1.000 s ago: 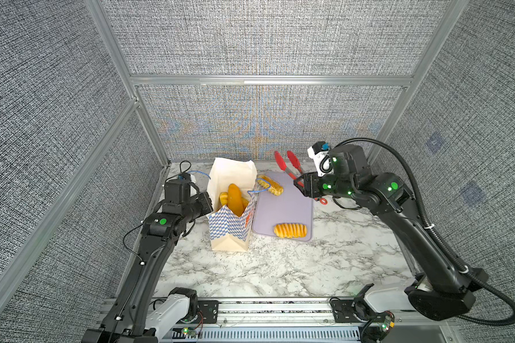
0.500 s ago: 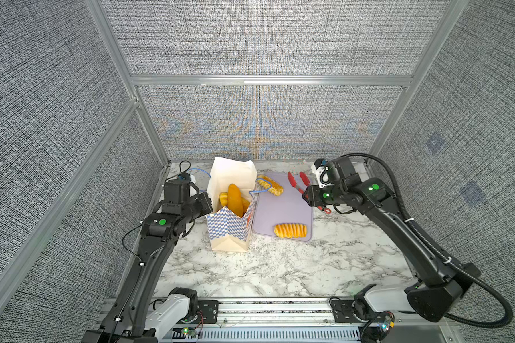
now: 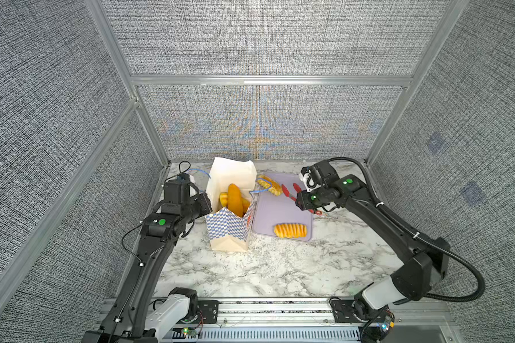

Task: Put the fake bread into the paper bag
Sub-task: 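Withdraw the empty tongs from the bag back over the tray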

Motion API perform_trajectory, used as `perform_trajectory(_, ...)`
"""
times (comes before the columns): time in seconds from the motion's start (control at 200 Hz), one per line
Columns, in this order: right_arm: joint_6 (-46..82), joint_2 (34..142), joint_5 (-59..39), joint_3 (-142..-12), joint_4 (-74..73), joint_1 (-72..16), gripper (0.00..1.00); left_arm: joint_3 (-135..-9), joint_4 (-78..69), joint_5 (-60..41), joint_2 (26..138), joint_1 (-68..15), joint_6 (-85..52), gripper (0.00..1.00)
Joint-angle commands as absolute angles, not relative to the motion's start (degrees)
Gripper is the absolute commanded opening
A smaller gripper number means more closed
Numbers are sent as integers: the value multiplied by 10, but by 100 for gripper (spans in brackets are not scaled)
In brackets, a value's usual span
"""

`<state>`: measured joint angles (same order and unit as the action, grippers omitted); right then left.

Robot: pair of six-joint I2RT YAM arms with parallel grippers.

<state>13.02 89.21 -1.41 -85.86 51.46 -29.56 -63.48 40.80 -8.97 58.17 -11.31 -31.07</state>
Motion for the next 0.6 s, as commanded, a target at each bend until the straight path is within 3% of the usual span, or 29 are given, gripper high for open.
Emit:
perform_trajectory(0.0,122,902,-18,-859,514,-296,55,-636,408,-84,580,-113,-306,11)
perform_trajectory(0.595,110,950,-12,-850,517,-304,56,-635,409,-83,576,-113,-304,12)
